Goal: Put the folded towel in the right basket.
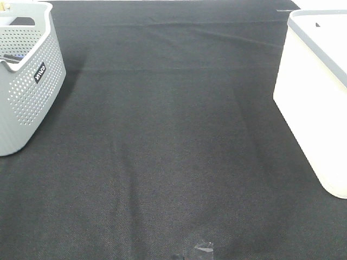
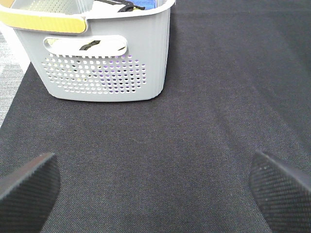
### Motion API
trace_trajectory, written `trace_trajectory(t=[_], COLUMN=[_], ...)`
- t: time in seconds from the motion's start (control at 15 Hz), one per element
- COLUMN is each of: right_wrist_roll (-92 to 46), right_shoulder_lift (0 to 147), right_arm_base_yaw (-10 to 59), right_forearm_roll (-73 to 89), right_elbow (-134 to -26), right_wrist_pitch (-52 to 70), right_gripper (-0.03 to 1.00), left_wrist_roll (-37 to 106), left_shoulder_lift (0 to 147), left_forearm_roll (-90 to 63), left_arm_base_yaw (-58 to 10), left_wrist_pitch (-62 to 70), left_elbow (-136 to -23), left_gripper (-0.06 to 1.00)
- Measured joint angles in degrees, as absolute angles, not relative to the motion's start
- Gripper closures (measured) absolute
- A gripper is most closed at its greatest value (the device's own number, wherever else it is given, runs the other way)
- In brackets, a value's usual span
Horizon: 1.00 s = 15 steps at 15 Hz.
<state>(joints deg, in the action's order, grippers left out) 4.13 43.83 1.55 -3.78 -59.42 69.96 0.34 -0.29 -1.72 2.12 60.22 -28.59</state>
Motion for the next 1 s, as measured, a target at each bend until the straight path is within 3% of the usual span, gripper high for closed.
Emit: trace_trajectory(t=[0.6,1.0], right_wrist_roll=[3.95,3.55], right_shoulder_lift=[1.43,-0.17], right_arm_base_yaw=[1.55,1.55], right_forearm_roll=[-3.61,-3.27], right_elbow=[-31.0,-26.36], right_wrist_pitch=[65.26,64.06], right_gripper=[0.0,0.0], left_wrist_roll=[0.34,0.34], left_shoulder_lift=[-0.29,-0.29], left_forearm_roll=[-1.72,-1.72], left_arm_base_yaw=[2.12,2.12], left_wrist_pitch=[60.22,60.22], left_elbow=[-28.59,-28.59], left_gripper=[-0.04,-0.04])
